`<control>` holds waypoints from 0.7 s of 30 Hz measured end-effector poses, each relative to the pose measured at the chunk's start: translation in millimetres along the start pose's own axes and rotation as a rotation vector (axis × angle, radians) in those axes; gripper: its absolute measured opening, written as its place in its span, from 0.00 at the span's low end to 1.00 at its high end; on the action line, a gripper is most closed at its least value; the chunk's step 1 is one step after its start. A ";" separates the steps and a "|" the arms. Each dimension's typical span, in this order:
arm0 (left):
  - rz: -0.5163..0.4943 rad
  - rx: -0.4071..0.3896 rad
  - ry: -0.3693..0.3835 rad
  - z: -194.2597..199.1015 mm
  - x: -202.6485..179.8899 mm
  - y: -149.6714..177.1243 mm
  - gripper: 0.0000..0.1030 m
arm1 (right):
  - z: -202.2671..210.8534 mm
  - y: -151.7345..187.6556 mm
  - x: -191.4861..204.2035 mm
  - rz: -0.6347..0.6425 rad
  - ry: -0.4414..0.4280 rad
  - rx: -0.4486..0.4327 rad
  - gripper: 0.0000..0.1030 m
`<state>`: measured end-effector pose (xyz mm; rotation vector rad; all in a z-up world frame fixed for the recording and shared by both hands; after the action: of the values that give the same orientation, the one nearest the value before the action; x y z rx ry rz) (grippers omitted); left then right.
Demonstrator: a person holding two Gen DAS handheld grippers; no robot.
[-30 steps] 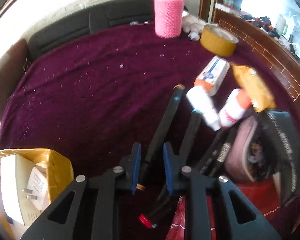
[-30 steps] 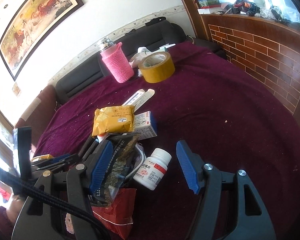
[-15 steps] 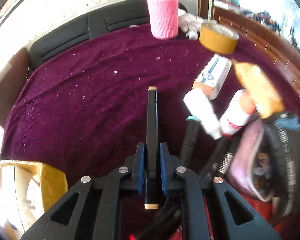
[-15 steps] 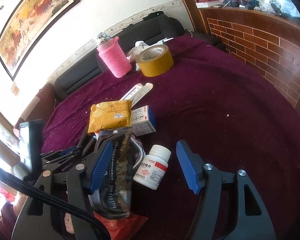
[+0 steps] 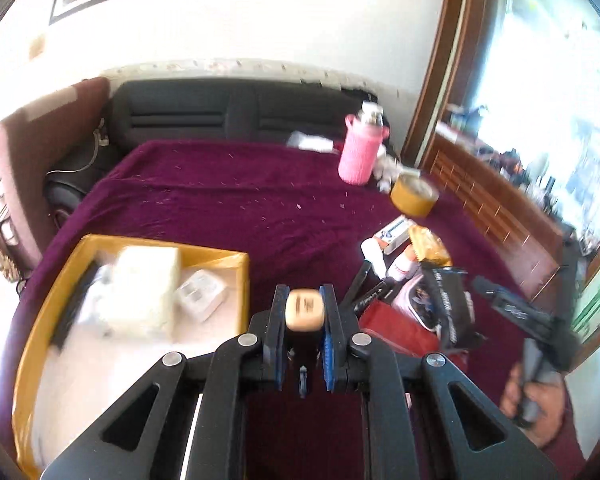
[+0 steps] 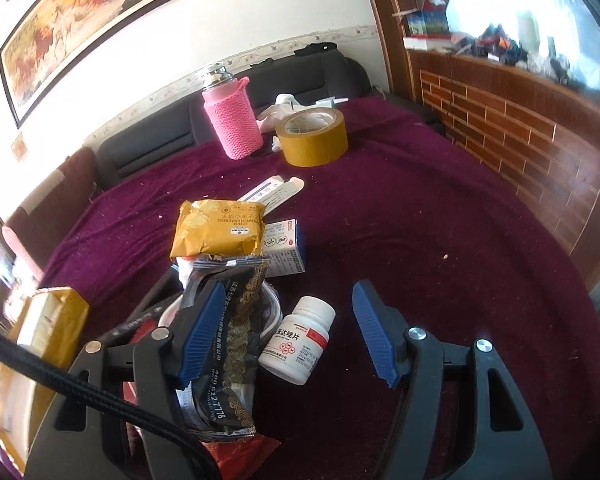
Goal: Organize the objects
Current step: 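Grasp the beige-capped black marker with the left tool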
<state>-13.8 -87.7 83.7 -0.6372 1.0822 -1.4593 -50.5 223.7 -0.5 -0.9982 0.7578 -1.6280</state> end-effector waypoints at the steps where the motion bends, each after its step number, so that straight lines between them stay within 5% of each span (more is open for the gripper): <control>1: 0.007 -0.020 -0.003 13.1 4.4 0.4 0.11 | 0.5 1.1 1.9 0.017 0.009 -0.006 0.63; 12: 0.127 -0.157 0.006 94.2 40.5 15.5 0.11 | 27.8 4.0 34.9 0.176 0.060 -0.095 0.63; 15: 0.138 -0.167 0.020 102.1 43.4 17.4 0.11 | 57.8 6.4 61.5 0.126 -0.077 -0.084 0.66; 19: 0.168 -0.193 0.063 113.6 46.5 20.4 0.11 | 79.0 30.7 108.3 0.104 -0.329 0.084 0.73; 21: 0.180 -0.195 0.077 118.7 49.2 24.2 0.11 | 81.3 41.2 122.5 0.138 -0.362 0.134 0.74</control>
<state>90.2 -164.4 103.7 -0.6069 1.3191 -1.2412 25.4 94.8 30.2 -1.0803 0.4549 -1.3126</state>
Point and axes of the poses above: each gripper's, at about its wrist camera, not at the fingertips, and z roughly against the way its jaws point, x to its left, y to its underside, the point moved 8 cm from there along -z, roughly the way its jaws point, and after that the axes turned 12 degrees about -x, right-handed, at the moved point
